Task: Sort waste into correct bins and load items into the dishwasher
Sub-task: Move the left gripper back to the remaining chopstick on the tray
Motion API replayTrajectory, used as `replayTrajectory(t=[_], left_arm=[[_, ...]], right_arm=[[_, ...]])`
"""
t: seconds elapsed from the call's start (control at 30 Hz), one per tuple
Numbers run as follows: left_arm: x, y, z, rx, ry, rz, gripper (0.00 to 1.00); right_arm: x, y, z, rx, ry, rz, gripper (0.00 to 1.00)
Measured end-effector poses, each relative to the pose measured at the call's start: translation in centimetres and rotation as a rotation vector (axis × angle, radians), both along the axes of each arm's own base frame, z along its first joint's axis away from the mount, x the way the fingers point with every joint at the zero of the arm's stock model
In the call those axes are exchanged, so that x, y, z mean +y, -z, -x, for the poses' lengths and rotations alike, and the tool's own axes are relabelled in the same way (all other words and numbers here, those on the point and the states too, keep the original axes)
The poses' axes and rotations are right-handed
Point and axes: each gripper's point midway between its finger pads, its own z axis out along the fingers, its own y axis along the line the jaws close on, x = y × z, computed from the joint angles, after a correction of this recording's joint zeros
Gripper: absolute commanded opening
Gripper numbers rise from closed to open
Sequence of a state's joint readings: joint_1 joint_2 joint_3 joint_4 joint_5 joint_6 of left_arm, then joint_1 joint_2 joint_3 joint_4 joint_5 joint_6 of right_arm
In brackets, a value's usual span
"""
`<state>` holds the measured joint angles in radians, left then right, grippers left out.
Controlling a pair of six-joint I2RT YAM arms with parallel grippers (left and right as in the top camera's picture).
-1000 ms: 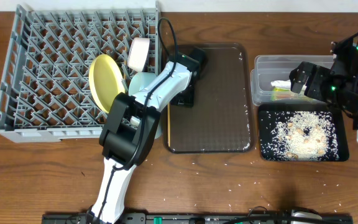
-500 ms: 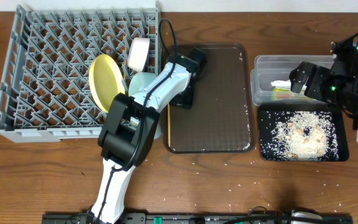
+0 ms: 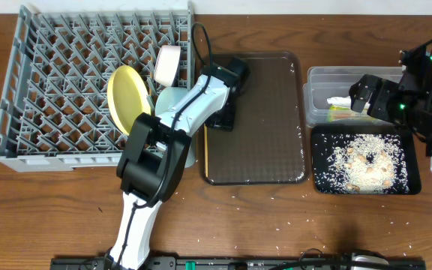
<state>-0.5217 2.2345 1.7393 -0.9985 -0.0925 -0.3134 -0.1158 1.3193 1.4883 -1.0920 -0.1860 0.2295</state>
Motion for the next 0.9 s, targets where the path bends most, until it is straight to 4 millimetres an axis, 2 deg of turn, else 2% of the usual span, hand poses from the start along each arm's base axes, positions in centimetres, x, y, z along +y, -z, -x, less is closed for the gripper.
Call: replayTrajectory(t=[0.17,0.27,0.9], left_arm=[[-0.8,-2.2,-0.1,-0.038,0.007,0.044,0.64],[-0.9,-2.6,-0.3,-0.051,0.008,0.052,0.65],[-1.0,1.0,0.7,-0.046,0.012,0.074,0.65]], right_arm=[[0.0,0.0,0.0,0.0,0.0,0.0,0.99],[0.0,0.0,0.0,0.0,0.0,0.0,0.99],[0.0,0.0,0.0,0.0,0.0,0.0,0.99]])
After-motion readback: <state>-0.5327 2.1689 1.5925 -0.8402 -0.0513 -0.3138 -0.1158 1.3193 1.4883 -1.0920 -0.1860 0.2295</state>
